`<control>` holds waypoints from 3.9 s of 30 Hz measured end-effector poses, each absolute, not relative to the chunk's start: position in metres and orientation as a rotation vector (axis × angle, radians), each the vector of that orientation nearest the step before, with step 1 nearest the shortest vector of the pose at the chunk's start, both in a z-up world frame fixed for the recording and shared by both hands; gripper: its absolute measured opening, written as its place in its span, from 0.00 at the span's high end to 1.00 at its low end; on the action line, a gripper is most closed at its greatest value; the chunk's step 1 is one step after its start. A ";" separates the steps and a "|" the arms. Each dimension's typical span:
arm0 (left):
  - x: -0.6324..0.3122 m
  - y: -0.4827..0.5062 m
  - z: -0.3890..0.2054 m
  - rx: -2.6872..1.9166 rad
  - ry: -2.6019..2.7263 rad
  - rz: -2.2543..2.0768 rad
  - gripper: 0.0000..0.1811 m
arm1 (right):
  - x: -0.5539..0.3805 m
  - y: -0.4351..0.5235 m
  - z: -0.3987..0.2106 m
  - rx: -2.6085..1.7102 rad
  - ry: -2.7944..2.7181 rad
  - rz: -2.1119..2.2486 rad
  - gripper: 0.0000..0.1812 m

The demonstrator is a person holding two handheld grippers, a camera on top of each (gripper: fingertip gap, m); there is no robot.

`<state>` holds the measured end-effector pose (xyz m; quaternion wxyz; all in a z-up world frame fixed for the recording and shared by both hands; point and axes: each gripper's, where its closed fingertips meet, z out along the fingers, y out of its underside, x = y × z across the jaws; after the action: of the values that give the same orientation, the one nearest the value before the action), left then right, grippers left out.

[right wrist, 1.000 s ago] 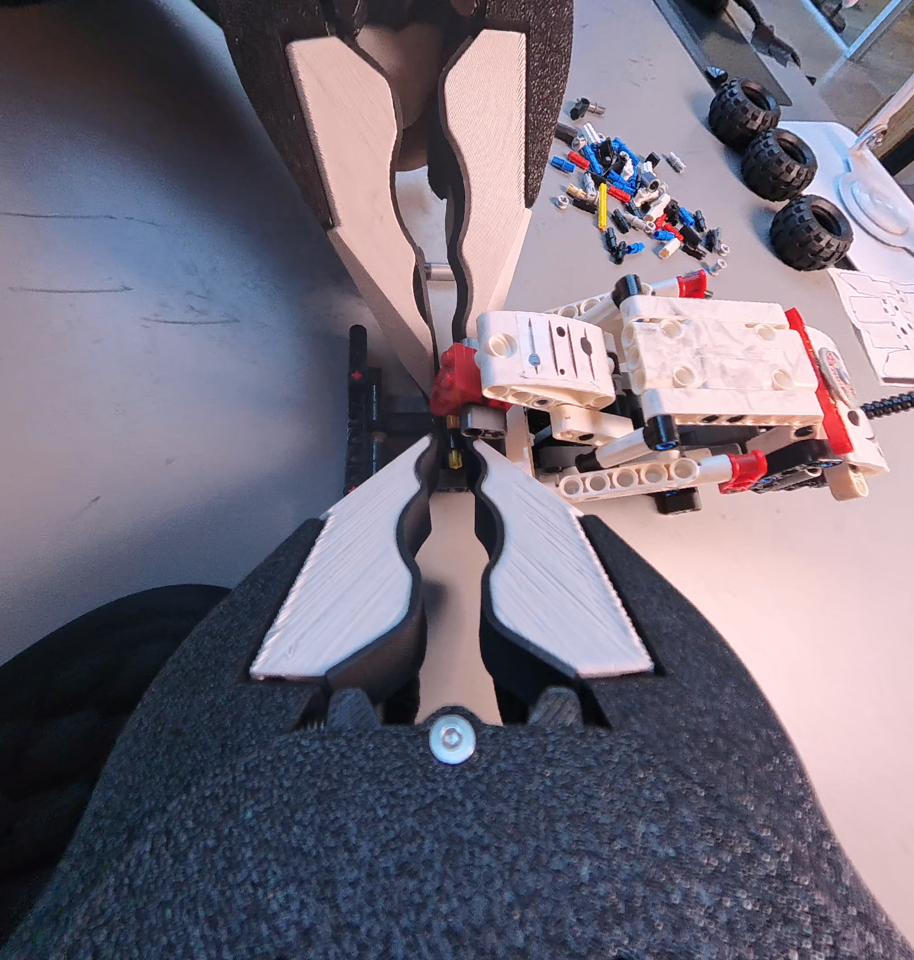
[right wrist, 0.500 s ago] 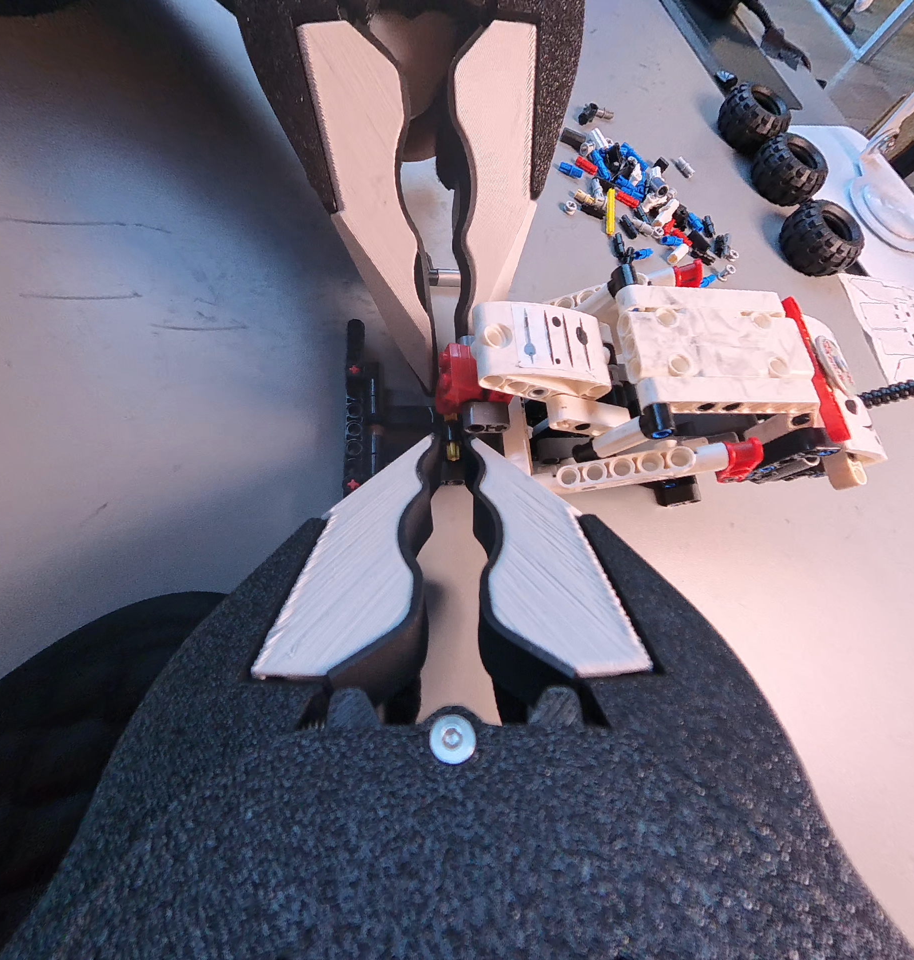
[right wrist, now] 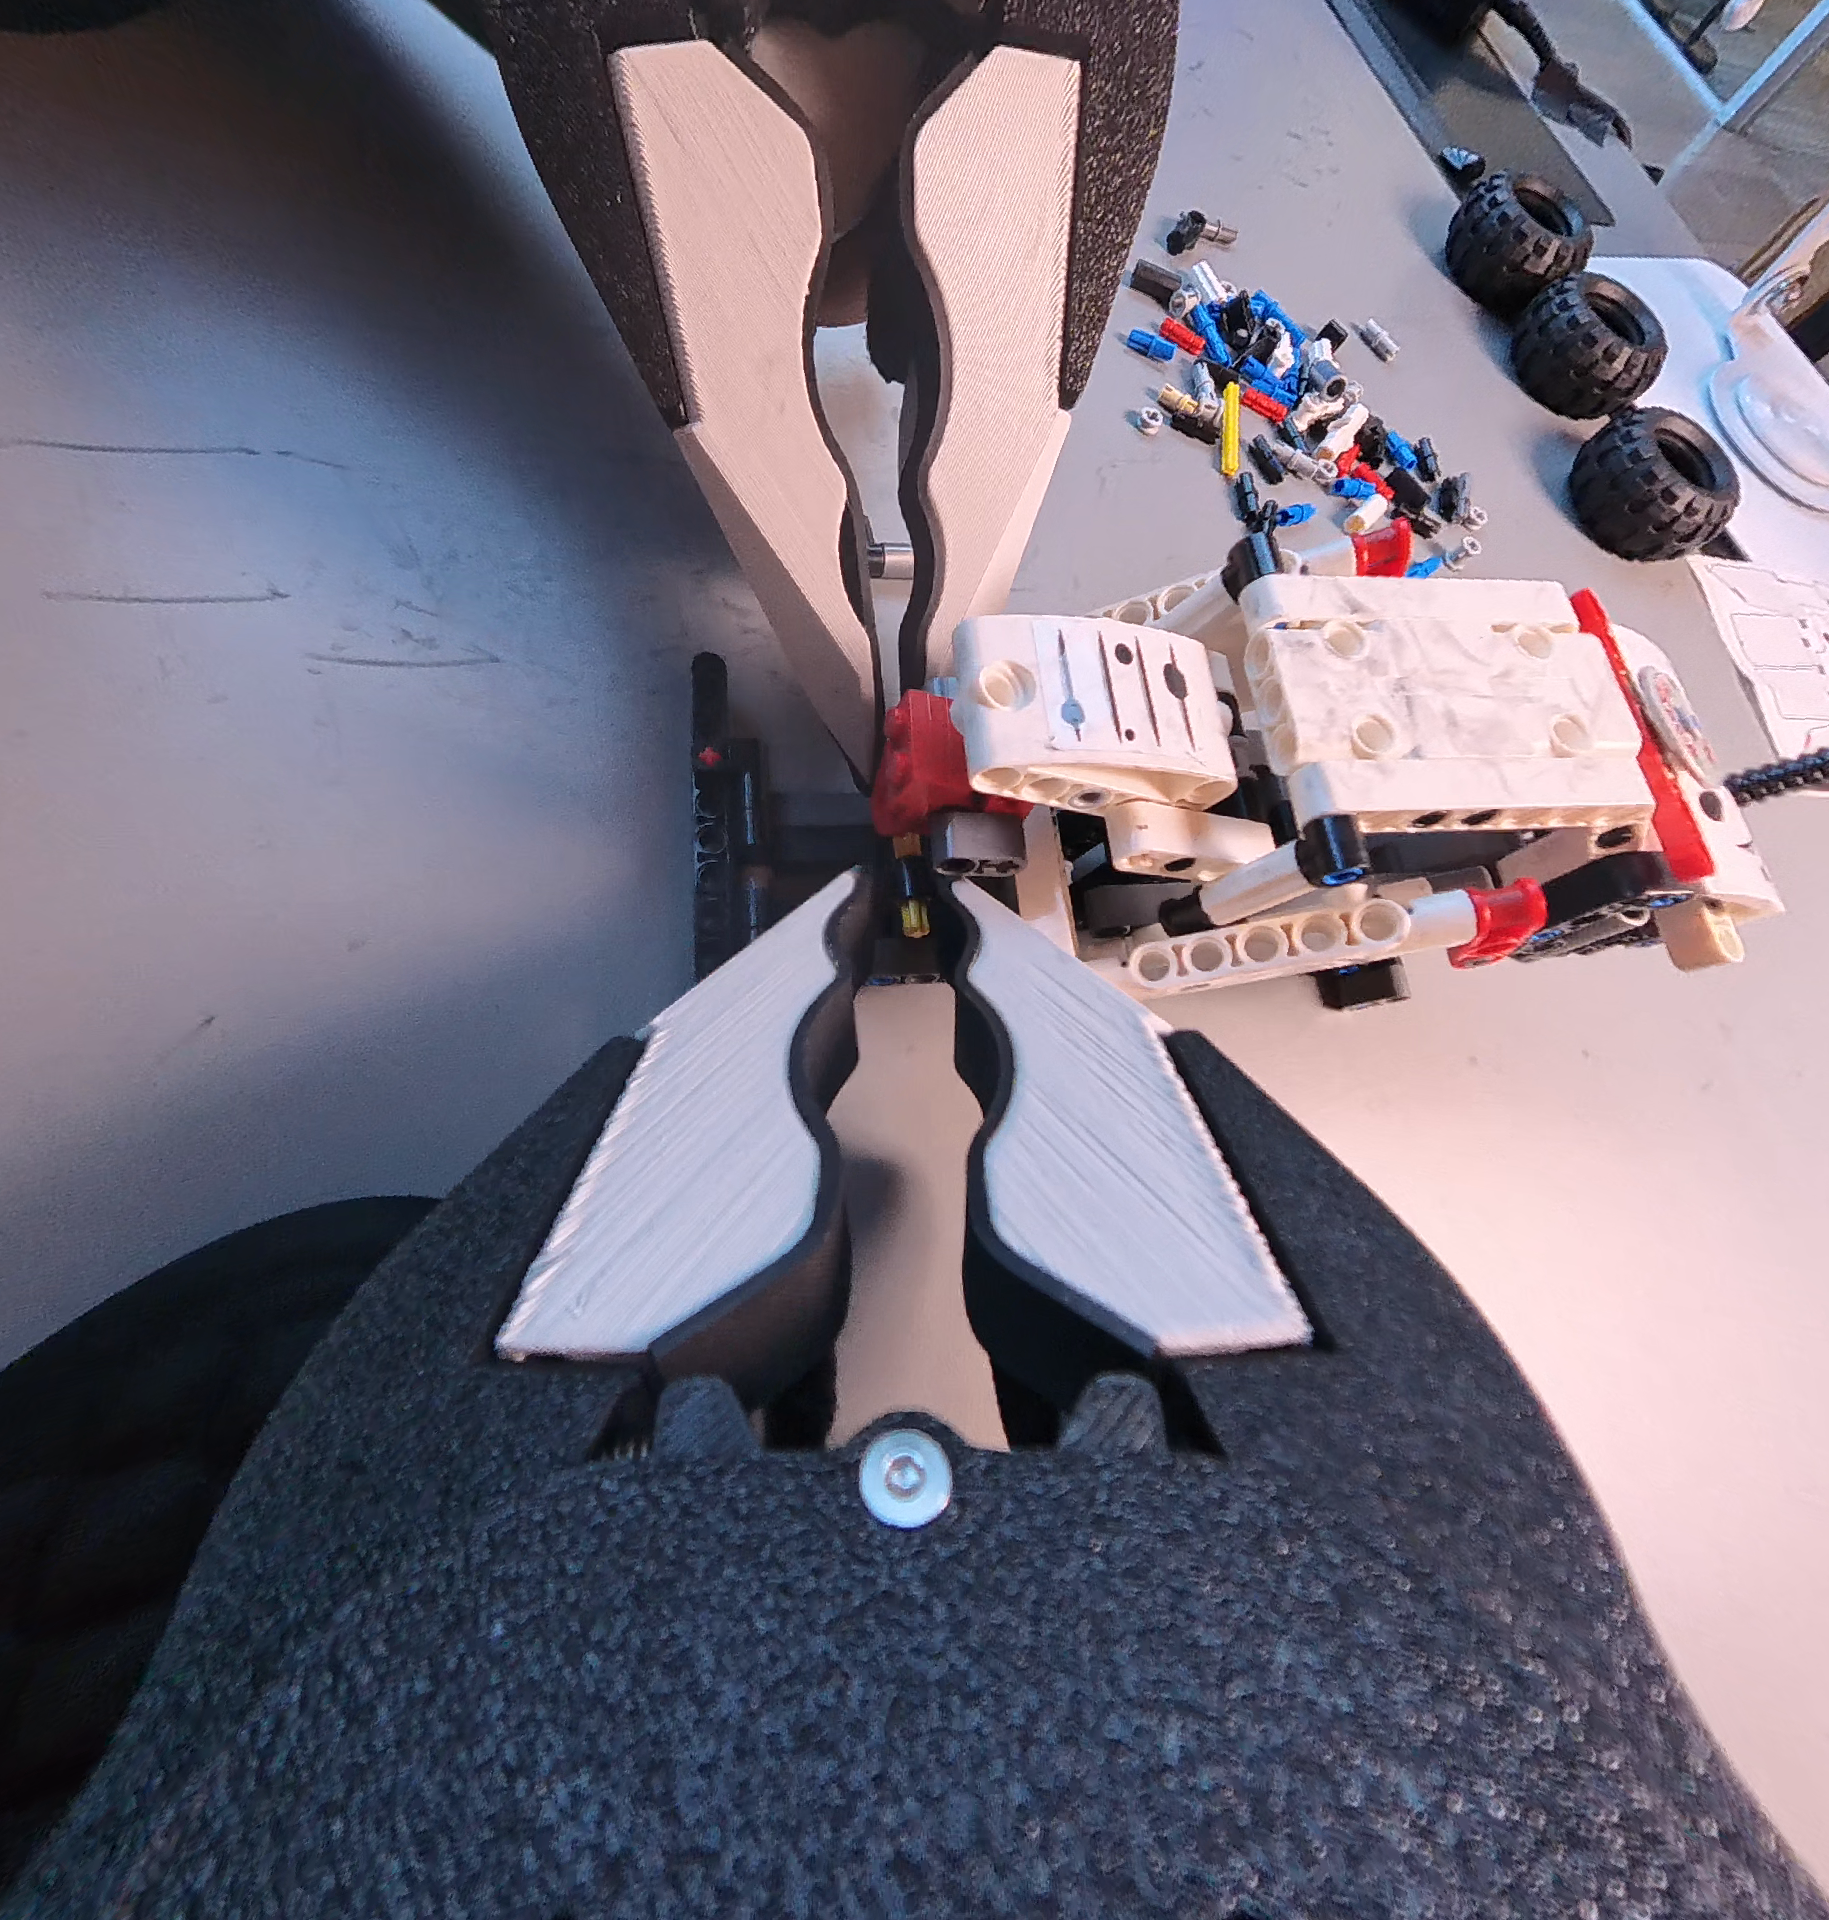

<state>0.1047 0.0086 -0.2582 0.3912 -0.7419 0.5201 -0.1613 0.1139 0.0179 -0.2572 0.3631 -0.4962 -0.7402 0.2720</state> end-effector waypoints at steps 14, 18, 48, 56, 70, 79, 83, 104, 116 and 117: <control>0.111 0.008 -0.248 -1.857 1.240 -0.552 0.99 | 0.108 0.017 -0.251 -1.254 -1.882 0.775 0.96; 0.108 0.010 -0.247 -1.852 1.231 -0.559 0.99 | 0.106 0.018 -0.249 -1.248 -1.868 0.805 0.97; 0.108 0.015 -0.257 -1.933 1.188 -0.578 0.97 | 0.109 0.025 -0.262 -1.265 -1.928 0.752 0.96; 0.110 0.015 -0.258 -1.941 1.193 -0.509 0.99 | 0.108 0.020 -0.265 -1.259 -1.955 0.750 0.90; 0.106 0.010 -0.258 -1.907 1.182 -0.524 1.00 | 0.105 0.020 -0.264 -1.221 -1.958 0.740 0.97; 0.077 -0.006 -0.254 -1.924 1.130 -0.493 1.00 | 0.112 0.025 -0.264 -1.223 -1.941 0.719 0.97; 0.090 -0.006 -0.258 -1.942 1.172 -0.528 1.00 | 0.101 0.013 -0.264 -1.195 -1.978 0.756 0.96; 0.051 0.007 -0.243 -1.965 1.021 -0.480 0.91 | 0.122 0.010 -0.256 -1.955 -1.423 0.523 0.69; 0.034 0.010 -0.226 -1.898 0.967 -0.350 0.87 | 0.106 0.014 -0.262 -1.773 -1.610 0.396 0.94; 0.033 0.009 -0.222 -1.879 0.975 -0.341 0.87 | 0.108 0.012 -0.262 -1.663 -1.732 0.395 0.95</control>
<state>0.0330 0.0090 -0.2217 0.4781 -0.7697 0.3994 -0.1396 0.1077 0.0118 -0.2621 0.3466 -0.6411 -0.6675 0.1522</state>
